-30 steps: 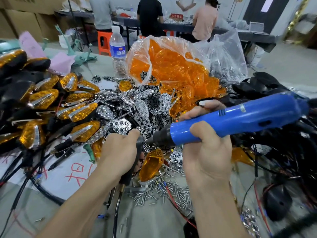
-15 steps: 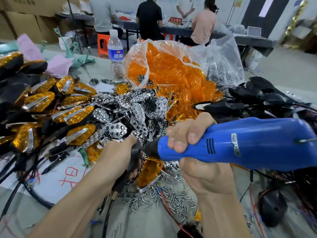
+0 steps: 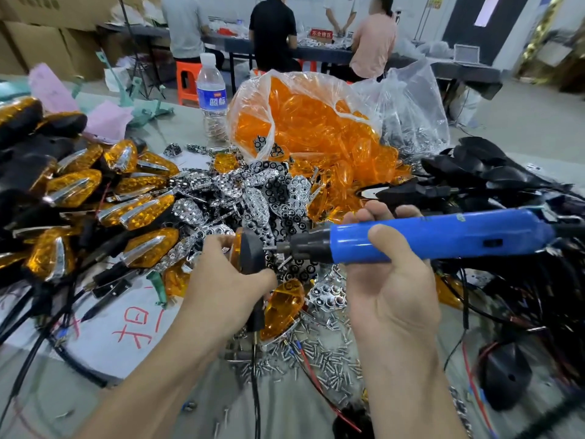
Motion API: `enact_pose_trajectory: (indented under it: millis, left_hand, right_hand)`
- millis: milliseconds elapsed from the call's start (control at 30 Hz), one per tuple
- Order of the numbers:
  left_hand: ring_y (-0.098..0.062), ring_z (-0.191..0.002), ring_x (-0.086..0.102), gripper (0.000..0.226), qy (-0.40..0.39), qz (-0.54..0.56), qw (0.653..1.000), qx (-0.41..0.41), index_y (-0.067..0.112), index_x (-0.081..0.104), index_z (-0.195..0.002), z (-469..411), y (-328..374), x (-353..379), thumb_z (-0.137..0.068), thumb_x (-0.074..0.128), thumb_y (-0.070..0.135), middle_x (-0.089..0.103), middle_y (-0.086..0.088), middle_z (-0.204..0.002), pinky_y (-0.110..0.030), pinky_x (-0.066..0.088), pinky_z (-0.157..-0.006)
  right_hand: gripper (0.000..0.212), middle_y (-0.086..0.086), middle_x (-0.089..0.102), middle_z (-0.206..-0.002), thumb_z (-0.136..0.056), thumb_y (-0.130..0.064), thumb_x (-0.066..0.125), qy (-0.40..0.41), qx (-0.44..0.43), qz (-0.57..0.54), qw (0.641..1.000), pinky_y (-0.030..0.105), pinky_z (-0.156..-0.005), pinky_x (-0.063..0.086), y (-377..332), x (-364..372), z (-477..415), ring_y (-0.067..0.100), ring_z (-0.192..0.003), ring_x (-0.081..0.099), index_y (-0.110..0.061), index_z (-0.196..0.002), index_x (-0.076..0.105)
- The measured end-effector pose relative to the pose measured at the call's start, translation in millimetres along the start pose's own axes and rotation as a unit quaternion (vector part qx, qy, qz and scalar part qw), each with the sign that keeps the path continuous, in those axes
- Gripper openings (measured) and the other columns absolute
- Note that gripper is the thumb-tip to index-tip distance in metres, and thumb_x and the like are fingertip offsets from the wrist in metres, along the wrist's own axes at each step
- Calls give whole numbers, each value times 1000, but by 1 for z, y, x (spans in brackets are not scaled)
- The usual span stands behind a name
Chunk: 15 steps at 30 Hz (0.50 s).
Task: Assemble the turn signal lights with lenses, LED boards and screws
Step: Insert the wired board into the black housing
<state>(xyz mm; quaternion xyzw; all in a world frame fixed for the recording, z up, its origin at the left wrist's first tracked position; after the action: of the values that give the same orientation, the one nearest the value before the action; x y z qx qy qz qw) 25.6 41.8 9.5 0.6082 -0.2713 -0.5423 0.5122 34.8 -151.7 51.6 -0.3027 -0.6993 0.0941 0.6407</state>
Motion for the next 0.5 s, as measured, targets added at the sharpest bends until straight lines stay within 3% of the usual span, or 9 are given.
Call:
enact_pose_trajectory:
  millis: [100,200,300,433,500]
  left_hand:
    - [-8,-69,72,46,48,-43,997,33,40,46,-100,2,5,-3,-73,84,35,74,5,-80,-30,48,-52]
    - [-3,-62,66,34,104,-51,991,65,38,54,-92,6,10,-13,-73,82,39,70,11,-74,-31,47,-51]
    - [-6,-55,56,21,137,-55,984,95,35,69,-84,8,12,-19,-70,82,41,68,12,-68,-27,43,-52]
    - [-8,-47,41,11,138,-33,984,109,34,75,-78,2,9,-22,-71,84,35,64,-3,-63,-19,31,-43]
    - [-7,-46,40,14,115,-25,988,105,37,76,-78,0,6,-21,-67,83,41,65,-5,-61,-25,36,-47]
  right_hand:
    - [33,13,78,-98,-87,11,57,66,15,76,995,45,-90,62,0,-9,-3,27,-93,77,-12,-110,57]
    - [34,15,78,-98,-78,-6,68,74,28,154,985,47,-90,62,0,-12,-2,29,-98,77,-12,-110,63]
    - [32,12,75,-100,-82,-14,71,16,24,211,977,47,-90,62,-1,-13,-1,29,-104,75,-12,-113,64]
    - [20,23,70,-107,-85,0,63,-86,58,197,975,45,-91,60,-4,-12,-4,37,-110,71,-6,-105,64]
    - [23,24,67,-107,-82,8,57,-130,60,186,972,47,-94,57,-7,-14,-6,41,-110,68,-6,-100,62]
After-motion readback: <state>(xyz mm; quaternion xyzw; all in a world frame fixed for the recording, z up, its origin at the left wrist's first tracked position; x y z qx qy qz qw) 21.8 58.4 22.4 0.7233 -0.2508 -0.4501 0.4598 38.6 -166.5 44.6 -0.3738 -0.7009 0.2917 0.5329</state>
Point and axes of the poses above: each hand's wrist, its own z-axis away from the middle knuckle, its own x-axis out of the palm, y = z × x, the point moved 4 cm from there along -z, towards the middle knuckle
